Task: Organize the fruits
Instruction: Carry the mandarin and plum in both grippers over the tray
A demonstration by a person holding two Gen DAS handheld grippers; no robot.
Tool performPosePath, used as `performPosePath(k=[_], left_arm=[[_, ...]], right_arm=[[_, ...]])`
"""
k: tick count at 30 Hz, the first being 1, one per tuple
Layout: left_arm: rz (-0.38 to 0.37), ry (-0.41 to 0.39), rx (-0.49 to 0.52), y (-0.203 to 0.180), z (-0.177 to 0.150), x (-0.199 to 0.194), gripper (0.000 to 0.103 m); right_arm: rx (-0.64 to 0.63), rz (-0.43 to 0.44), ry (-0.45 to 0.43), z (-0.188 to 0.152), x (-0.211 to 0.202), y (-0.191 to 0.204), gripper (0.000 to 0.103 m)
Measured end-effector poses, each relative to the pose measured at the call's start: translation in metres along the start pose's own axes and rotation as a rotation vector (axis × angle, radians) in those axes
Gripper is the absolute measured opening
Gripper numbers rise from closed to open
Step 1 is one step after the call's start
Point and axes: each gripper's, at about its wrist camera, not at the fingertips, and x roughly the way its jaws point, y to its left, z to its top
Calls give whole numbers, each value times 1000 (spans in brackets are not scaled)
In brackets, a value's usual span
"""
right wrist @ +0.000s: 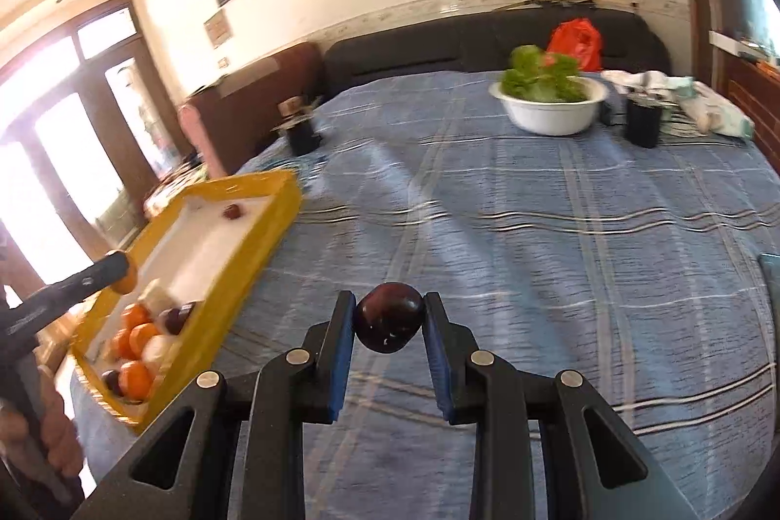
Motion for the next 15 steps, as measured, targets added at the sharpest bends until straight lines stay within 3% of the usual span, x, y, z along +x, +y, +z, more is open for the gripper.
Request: performPosePath(k=[7,15], left_arm=[[81,42,-108,76,-5,2,33],[100,81,-127,104,-20,6,33]], right_arm=[[-60,164,68,11,21,76,31],[-119,235,178,10,75,149,31]])
